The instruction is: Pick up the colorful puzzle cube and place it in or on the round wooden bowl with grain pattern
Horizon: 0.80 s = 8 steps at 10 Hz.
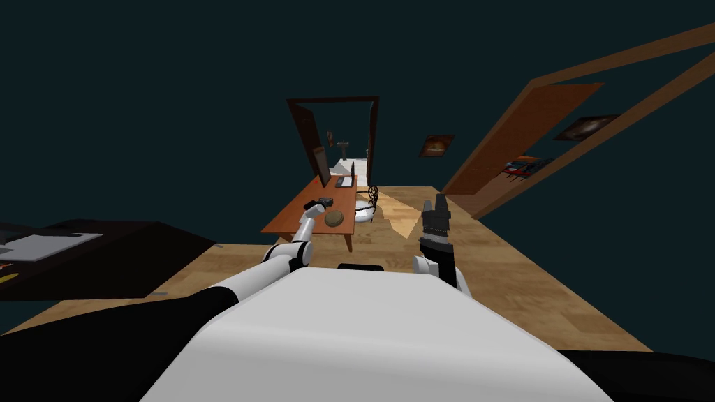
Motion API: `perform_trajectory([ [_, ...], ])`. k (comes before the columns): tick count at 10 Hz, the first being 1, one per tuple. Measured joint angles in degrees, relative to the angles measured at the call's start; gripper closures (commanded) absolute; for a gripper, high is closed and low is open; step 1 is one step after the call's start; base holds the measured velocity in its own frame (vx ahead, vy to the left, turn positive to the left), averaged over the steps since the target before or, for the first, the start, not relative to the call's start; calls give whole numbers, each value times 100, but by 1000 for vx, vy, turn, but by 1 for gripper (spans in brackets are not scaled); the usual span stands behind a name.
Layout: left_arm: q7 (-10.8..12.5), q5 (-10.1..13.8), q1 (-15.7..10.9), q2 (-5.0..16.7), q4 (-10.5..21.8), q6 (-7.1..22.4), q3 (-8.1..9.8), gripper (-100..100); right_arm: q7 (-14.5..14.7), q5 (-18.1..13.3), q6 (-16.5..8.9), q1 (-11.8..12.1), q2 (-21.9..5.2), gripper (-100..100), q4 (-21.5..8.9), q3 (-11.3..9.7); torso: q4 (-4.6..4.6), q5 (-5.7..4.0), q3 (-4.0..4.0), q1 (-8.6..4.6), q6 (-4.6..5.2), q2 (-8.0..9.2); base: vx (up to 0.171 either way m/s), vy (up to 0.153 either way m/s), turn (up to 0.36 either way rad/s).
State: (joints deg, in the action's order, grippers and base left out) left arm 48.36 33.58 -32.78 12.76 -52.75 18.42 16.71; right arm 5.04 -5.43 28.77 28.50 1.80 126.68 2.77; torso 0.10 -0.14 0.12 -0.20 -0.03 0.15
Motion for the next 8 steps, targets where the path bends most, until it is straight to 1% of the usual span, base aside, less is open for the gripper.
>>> perform_trajectory([
  [1,-26,-46,-25,34,99,102,39,100,0,0,0,0,0,0,0,0,-1,1,1,0,2,2,-35,-63,-4],
  [2,-20,-181,5,28,81,259,125,100,0,0,0,0,0,0,0,0,1,1,3,-2,1,6,-31,-70,-5],
  [3,27,-377,19,25,22,490,245,100,0,0,0,0,0,0,0,0,3,-1,5,-4,2,6,-23,-77,-4],
  [5,-46,-419,3,122,233,722,330,100,0,0,0,0,0,0,0,0,1,3,2,-3,3,3,-21,-67,-7],
  [8,-73,-675,-30,163,453,1069,522,100,0,0,0,0,0,0,0,0,5,4,4,9,2,3,-17,-42,-10],
])
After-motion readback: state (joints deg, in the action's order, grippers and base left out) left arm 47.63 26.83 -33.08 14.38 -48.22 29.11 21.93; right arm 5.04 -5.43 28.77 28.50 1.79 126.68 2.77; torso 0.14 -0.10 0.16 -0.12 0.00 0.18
